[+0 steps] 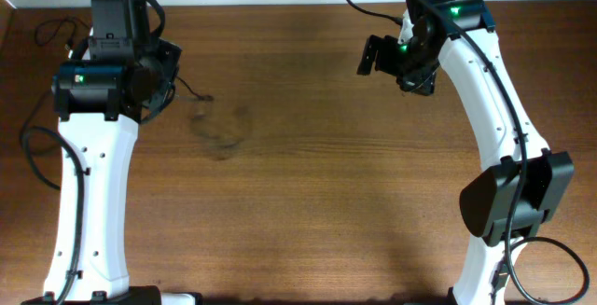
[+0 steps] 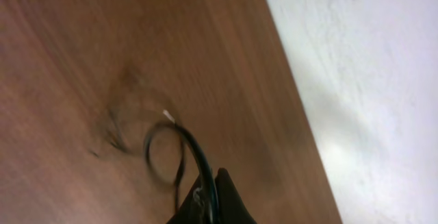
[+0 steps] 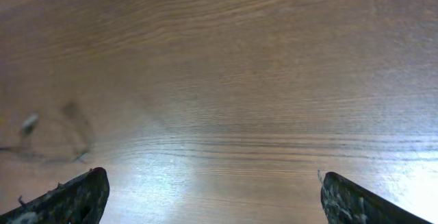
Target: Untangle cables
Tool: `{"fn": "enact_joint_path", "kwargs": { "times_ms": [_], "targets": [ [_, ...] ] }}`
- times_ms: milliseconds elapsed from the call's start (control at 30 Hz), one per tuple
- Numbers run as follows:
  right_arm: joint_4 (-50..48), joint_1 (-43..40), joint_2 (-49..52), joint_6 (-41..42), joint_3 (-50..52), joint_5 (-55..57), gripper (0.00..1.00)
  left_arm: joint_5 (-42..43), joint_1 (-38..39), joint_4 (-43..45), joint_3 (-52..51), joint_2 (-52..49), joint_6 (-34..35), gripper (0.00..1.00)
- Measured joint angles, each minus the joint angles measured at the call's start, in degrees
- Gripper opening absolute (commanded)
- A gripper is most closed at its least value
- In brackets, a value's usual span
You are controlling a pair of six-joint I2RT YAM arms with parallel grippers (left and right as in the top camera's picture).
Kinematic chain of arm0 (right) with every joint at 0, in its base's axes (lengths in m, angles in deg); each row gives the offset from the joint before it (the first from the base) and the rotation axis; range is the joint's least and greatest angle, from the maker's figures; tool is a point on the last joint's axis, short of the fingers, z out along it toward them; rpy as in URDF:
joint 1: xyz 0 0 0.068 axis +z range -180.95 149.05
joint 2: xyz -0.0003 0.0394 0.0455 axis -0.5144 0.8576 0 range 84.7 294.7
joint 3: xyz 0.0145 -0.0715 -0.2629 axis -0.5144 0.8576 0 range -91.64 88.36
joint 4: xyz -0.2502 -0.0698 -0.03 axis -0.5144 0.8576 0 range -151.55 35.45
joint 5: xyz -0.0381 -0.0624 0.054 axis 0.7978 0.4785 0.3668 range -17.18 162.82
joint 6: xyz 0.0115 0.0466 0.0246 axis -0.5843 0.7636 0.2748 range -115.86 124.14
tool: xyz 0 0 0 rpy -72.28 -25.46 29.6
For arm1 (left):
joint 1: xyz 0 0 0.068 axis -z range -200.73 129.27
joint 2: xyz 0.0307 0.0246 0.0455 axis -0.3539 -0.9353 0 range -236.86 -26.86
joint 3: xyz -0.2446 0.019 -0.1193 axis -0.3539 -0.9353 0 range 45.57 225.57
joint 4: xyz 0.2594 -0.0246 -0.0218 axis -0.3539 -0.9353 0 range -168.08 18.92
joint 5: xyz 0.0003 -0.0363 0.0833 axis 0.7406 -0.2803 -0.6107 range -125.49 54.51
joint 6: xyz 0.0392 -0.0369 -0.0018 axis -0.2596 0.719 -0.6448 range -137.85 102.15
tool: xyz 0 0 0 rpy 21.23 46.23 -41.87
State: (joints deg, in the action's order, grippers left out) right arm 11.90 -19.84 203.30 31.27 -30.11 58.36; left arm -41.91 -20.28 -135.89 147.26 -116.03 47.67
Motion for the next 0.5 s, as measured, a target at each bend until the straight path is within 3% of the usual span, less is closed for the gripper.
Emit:
{"fn": "enact_joint_path", "kwargs": {
  "times_ms": [100,200,400,500],
  "targets": [
    [2.0,-0.3,0.0,3.8,0.0,5.0,0.98,-0.3,0.0,-1.2,0.0,0.0,-0.3,0.00],
    [1.3,-0.3,0.0,2.8,0.0,2.8,0.98,1.6,0.0,0.5,0.0,0.0,-2.3,0.00],
    [0.0,-0.2,0.0,-2.4,0.0,-8.1,0.98,24.8,1.4,15.1,-0.1,0.0,-15.0,0.00],
    [-0.3,1.3,0.0,-4.3,0.0,-9.2,0.98,33.3,1.4,16.7,-0.1,0.0,-18.0,0.00]
  ]
}}
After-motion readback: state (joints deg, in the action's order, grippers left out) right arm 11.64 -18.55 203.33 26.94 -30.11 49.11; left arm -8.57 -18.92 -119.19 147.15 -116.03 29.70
